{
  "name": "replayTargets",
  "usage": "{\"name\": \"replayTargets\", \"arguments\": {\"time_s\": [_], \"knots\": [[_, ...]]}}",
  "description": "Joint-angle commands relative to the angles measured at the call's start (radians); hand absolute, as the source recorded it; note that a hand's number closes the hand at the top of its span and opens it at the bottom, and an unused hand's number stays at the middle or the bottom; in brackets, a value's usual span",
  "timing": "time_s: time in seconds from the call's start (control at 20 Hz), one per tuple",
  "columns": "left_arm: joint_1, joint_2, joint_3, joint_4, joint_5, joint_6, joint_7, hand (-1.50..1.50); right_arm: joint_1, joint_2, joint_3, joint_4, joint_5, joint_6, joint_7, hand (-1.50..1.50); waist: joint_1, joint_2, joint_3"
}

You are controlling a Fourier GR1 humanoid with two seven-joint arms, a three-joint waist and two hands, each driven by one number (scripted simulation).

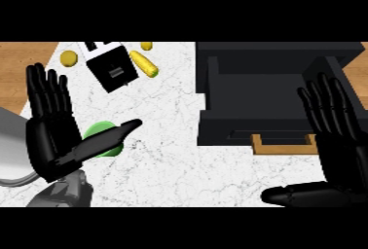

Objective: Pick up the cup, place it into the drawer and close the drawer

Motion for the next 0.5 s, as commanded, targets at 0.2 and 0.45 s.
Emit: {"name": "replayTargets", "arguments": {"time_s": [0.2,0.45], "knots": [[-0.054,-0.002,-0.01,0.13,0.016,0.071,-0.066,-1.5,-0.012,-0.017,-0.068,0.054,-0.055,0.053,-0.028,-1.5,-0.001,0.0,0.0],[0.102,-0.002,-0.006,0.012,0.051,0.027,-0.065,-1.5,-0.004,0.019,-0.002,-0.023,0.033,0.0,0.02,-1.5,0.003,-0.001,0.0]]}}
